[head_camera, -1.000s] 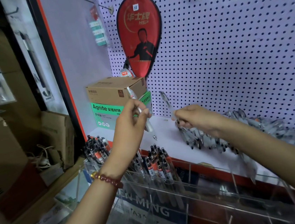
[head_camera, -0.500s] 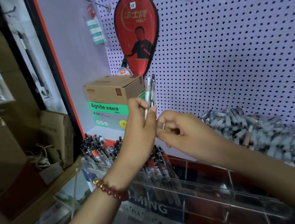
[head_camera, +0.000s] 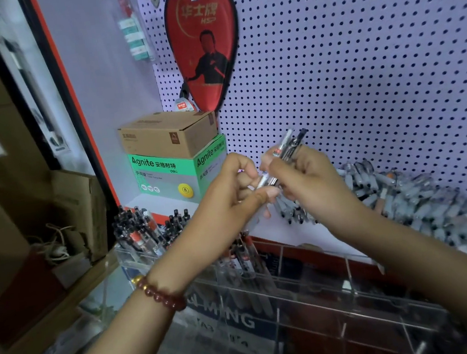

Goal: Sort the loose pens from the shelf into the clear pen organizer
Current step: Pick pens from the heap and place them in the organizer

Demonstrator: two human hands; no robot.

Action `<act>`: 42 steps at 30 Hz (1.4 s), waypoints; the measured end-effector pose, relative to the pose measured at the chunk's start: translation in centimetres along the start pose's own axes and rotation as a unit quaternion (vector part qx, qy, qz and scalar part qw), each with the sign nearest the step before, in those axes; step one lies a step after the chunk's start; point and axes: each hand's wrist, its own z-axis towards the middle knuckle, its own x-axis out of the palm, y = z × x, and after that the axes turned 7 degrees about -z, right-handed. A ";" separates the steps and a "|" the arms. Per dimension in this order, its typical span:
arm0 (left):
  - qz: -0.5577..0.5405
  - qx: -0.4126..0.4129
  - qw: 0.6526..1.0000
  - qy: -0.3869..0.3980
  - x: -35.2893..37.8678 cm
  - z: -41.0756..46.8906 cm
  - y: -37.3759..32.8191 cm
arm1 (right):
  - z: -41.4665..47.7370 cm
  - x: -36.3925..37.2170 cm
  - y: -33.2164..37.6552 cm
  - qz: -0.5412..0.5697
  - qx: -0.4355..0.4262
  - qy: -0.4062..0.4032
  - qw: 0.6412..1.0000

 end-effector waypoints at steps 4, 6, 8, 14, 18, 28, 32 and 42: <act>0.144 -0.007 0.989 0.029 -2.9 -0.1 -0.1 | 0.6 -0.6 -1.2 -0.097 -0.010 -0.014 0.995; 0.205 -0.020 0.978 0.034 -4.0 -0.3 0.3 | 0.4 -0.7 -1.7 -0.129 -0.004 0.035 0.991; 0.243 -0.049 0.967 0.064 -4.3 -0.7 0.6 | 0.0 -0.5 -2.1 -0.165 0.005 0.078 0.983; 0.341 -0.083 0.925 0.145 -4.2 -1.7 1.1 | -0.3 0.4 -3.2 -0.308 -0.012 0.184 0.933; 0.373 -0.077 0.912 0.154 -4.0 -2.2 1.0 | -0.6 0.8 -3.6 -0.331 -0.028 0.293 0.896; 0.398 -0.097 0.899 0.157 -3.7 -2.6 0.5 | -0.6 0.8 -4.2 -0.309 0.022 0.324 0.894; 0.361 -0.110 0.913 0.154 -3.7 -2.5 0.3 | -0.8 0.6 -3.8 -0.230 0.059 0.335 0.912; 0.366 -0.103 0.912 0.152 -3.6 -2.6 0.4 | -0.4 0.5 -4.0 -0.293 -0.005 0.256 0.921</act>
